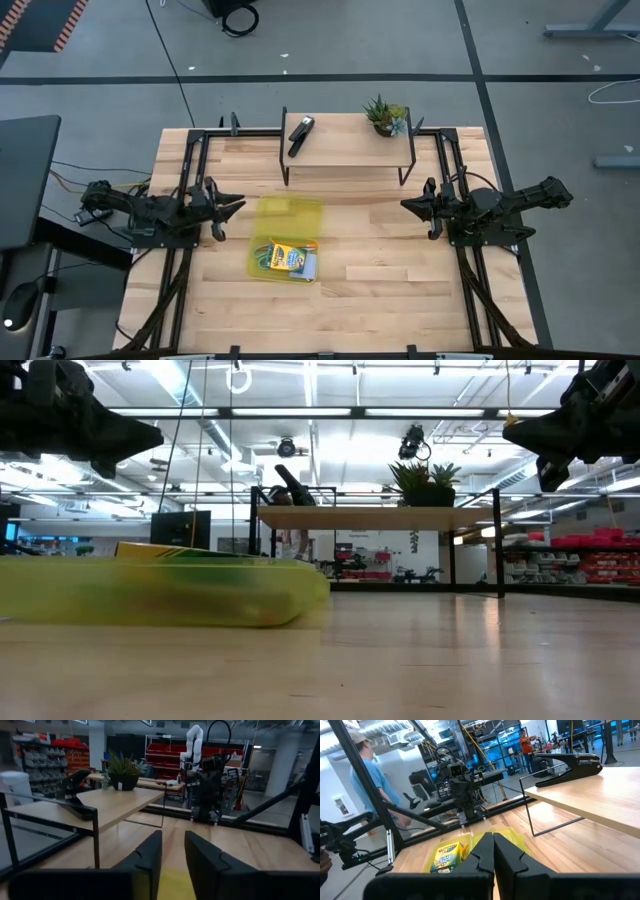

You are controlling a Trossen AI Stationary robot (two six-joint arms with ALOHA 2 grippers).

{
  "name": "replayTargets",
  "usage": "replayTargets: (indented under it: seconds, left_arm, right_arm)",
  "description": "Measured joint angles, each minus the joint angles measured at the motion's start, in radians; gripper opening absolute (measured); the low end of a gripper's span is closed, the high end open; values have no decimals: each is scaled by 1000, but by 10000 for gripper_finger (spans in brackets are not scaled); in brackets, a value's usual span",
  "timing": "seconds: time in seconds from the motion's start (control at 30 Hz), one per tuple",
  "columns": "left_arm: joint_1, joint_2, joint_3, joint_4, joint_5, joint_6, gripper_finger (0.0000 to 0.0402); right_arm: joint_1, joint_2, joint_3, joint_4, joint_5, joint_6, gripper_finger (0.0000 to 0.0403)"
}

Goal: Pack school essentials
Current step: Return to Home Position

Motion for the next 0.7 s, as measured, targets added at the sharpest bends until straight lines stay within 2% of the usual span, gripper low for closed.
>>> replayTargets:
  seconds: [0.33,0.7]
  left_arm:
    - [-1,3,0,-10,26,118,6]
    - [-1,4,0,-33,58,98,20]
  right_arm:
    - [0,0,0,0,0,0,8]
    - [0,0,0,0,0,0,8]
